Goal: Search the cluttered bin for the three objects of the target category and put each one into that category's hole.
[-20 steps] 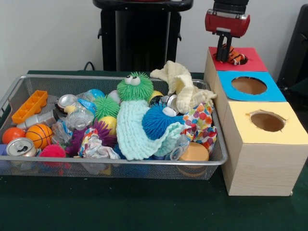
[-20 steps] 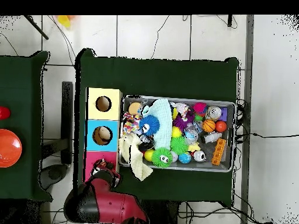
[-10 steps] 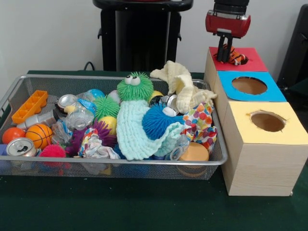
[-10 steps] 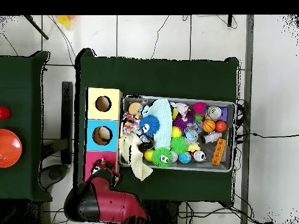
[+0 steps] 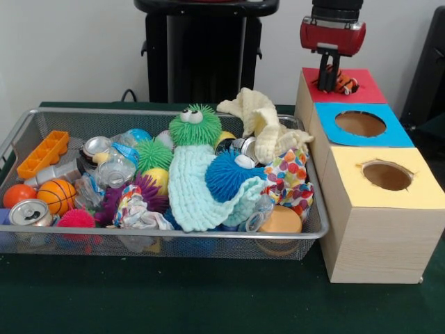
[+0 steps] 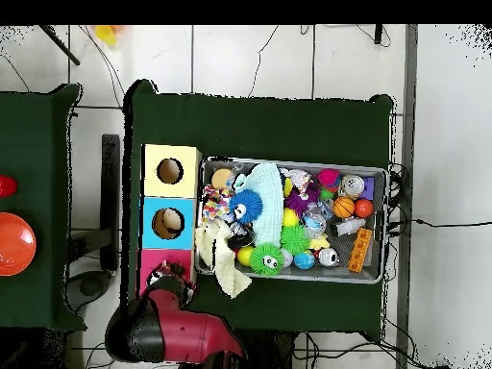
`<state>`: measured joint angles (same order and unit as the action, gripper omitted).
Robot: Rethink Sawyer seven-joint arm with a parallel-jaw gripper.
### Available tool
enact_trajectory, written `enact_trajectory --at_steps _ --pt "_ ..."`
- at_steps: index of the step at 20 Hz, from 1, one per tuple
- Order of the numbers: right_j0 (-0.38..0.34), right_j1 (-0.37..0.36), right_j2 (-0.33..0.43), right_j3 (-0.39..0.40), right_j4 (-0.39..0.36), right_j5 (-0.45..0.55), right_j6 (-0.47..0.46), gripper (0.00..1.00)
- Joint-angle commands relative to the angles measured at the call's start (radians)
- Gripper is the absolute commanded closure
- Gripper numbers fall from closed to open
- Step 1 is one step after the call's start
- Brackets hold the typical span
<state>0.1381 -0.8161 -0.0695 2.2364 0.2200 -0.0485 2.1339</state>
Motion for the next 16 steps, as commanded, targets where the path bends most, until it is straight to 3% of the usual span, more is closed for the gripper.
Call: enact_trajectory --at_steps 1,8,16 --pt "-0.075 0.078 0.239 -0.057 0.038 0.058 0.181 1.0" --pt "-0.091 0.093 0.303 -0.051 0.051 0.05 0.201 1.0" --pt "-0.054 0.083 0.255 -0.057 0.073 0.068 0.195 1.0"
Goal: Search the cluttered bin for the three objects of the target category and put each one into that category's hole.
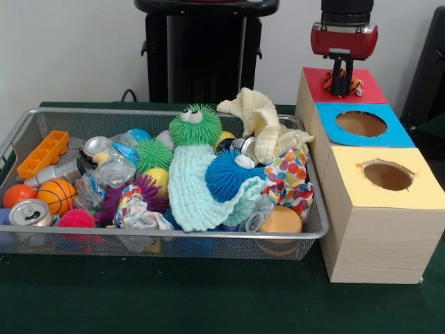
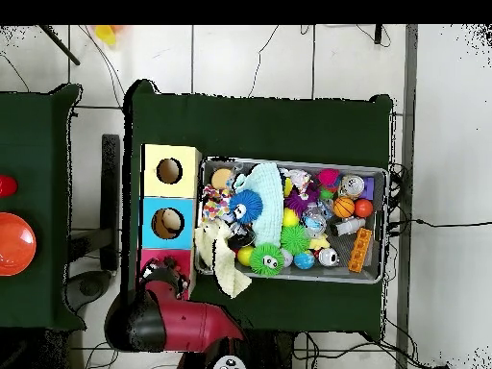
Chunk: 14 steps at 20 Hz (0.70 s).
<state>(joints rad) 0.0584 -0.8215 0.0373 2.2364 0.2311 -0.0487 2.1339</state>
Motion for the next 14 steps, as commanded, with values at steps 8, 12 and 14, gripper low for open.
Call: enact_trajectory --at_steps 8,12,14 --pt "0.038 0.058 0.106 -0.045 0.061 0.096 0.167 1.0" --pt "0.095 -0.019 0.025 -0.021 0.07 0.158 0.163 1.0" --pt "0.136 -0.064 -0.037 -0.021 0.073 0.215 0.161 1.0"
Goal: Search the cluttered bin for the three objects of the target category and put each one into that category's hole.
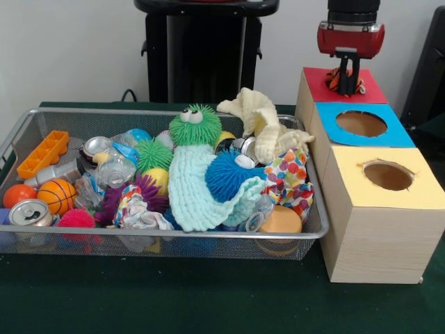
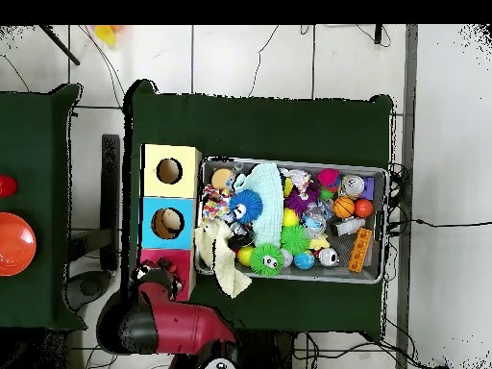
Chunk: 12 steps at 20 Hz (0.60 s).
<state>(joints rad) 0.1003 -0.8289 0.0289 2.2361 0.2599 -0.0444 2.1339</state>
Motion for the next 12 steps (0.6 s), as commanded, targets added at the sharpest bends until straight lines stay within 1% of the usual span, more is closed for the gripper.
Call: enact_trajectory --at_steps 1,3,5,9,12 --pt "0.111 -0.075 -0.056 -0.021 0.042 0.237 0.161 1.0" --pt "0.139 -0.099 -0.101 -0.032 0.035 0.279 0.159 1.0" --pt "0.145 -0.112 -0.122 -0.036 0.025 0.299 0.155 1.0" --pt "0.135 -0.115 -0.146 -0.063 0.013 0.327 0.139 1.0" --pt "0.117 -0.095 -0.146 -0.078 0.005 0.32 0.125 1.0"
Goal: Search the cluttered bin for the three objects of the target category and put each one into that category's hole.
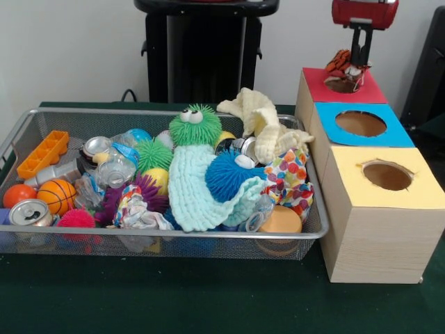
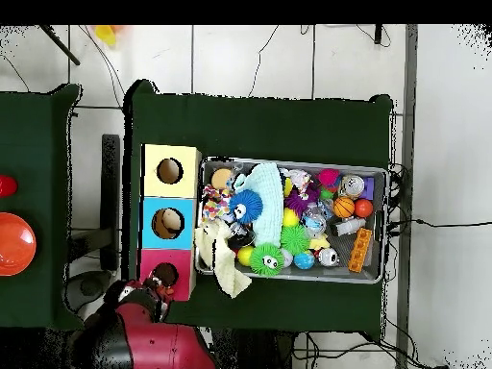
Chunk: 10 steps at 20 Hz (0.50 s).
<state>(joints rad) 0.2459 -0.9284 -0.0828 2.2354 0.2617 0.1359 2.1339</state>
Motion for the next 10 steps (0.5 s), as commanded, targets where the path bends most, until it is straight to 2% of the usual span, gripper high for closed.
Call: enact_trajectory --at_steps 1,6,10 --pt "-0.032 0.007 -0.033 -0.077 0.002 0.136 0.123 1.0" --pt "-0.038 0.015 -0.03 -0.081 0.0 0.121 0.125 1.0" --pt "-0.007 0.02 -0.052 -0.089 0.006 0.115 0.145 1.0"
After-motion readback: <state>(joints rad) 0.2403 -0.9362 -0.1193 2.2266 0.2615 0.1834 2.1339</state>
